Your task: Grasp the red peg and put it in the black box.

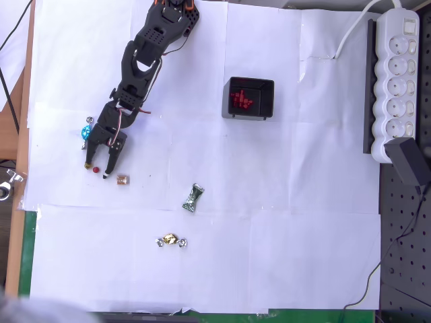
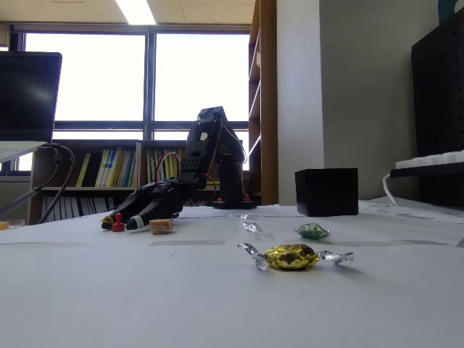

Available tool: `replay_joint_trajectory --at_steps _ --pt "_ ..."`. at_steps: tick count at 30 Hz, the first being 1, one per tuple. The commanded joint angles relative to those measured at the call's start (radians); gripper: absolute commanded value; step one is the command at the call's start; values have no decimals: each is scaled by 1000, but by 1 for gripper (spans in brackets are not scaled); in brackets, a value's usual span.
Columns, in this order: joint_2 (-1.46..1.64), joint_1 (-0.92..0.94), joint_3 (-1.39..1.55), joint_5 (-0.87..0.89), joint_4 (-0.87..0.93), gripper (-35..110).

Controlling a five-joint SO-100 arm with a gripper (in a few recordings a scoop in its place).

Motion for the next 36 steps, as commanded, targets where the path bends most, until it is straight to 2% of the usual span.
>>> replay_joint_trajectory --at_steps 1,14,22,33,36 --pt "-18 -44 41 -11 8 20" --pt "-11 -29 40 -15 8 19" --pt "-11 -20 38 -20 8 1" --pt "-38 -8 29 -8 8 0" --pt "-115 -3 23 37 91 0"
